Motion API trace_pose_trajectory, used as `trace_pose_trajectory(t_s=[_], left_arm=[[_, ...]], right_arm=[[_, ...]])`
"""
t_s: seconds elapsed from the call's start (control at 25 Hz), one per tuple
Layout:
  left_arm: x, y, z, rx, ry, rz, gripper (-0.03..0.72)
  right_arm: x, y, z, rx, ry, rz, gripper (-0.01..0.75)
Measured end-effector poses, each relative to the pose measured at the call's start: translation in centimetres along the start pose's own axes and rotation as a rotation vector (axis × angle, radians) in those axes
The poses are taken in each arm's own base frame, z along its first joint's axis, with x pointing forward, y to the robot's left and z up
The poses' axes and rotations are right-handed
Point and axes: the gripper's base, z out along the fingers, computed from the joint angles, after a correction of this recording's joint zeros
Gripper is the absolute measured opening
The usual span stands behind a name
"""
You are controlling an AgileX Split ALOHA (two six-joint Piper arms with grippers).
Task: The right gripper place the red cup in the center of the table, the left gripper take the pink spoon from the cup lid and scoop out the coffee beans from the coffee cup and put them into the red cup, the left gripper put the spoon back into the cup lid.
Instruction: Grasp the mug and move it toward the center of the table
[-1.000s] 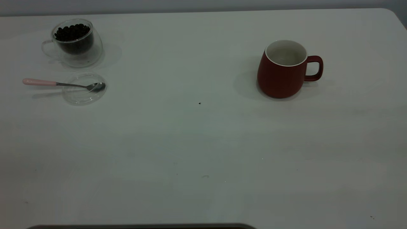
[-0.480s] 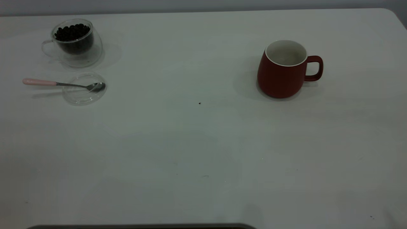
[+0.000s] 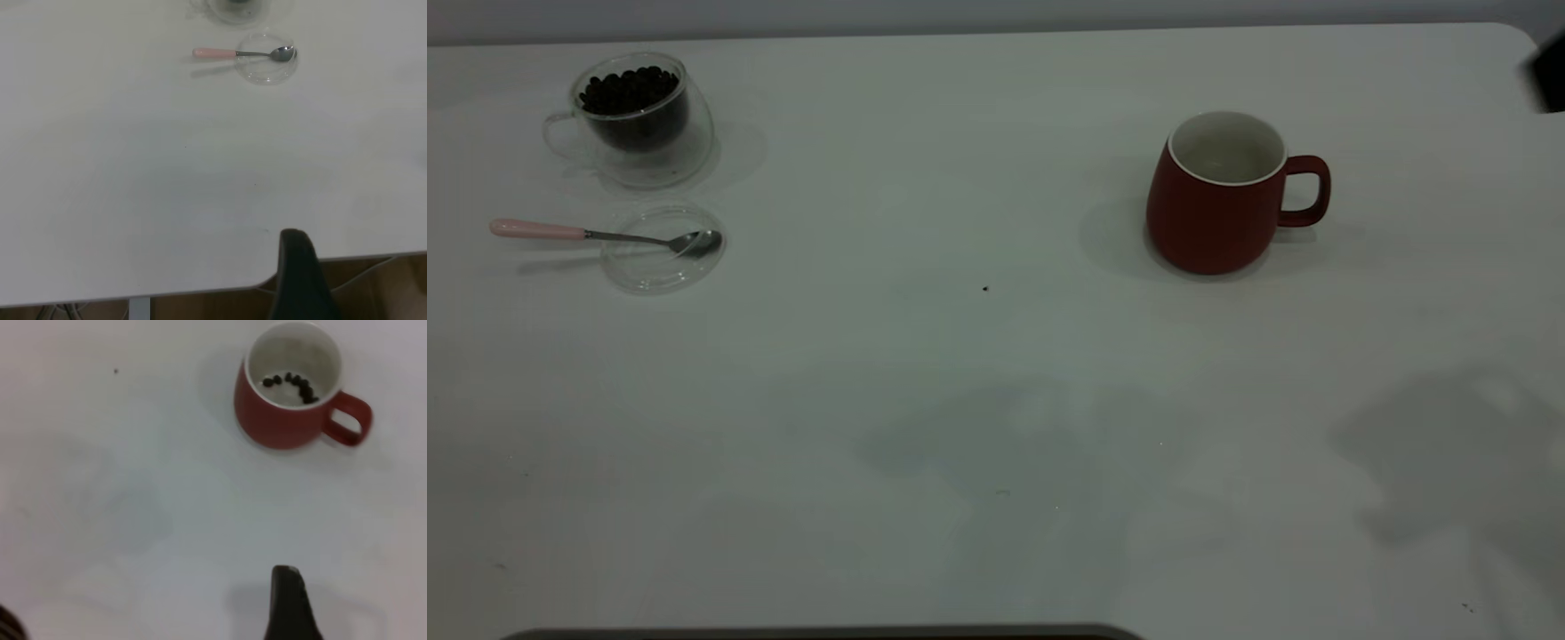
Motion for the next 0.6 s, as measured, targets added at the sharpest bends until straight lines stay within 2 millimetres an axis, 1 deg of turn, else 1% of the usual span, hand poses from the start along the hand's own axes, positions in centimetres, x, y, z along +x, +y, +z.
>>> trace_pose_trajectory(t_s=[0.12,0.2,0.24,0.32,0.44,0.6], left_arm=[[0.0,0.0,0.0,0.000,0.000,-0.002,0.517],[0.0,0.0,0.0,0.000,0.000,-0.002,0.517],[0.0,0.0,0.0,0.000,0.000,-0.002,0.517],[0.0,0.0,0.0,0.000,0.000,-0.002,0.517],[0.0,0.0,0.0,0.000,0.000,-0.002,0.517],[0.0,0.0,0.0,0.000,0.000,-0.002,0.517]], right_arm=[[-1.4,-0.2,4.0,-0.010,0.035,-0.144,0.536],[-2.3,-0.7,6.5,-0.011,0.056,-0.225,0.536],[-2.3,-1.0,8.2,-0.022,0.086,-0.257,0.536],[-2.9,-1.8,10.3,-0.028,0.102,-0.364,0.536],[-2.7,-3.2,13.7,-0.051,0.144,-0.537,0.536],[-2.0,-5.6,16.9,-0.068,0.177,-0.734,0.536]])
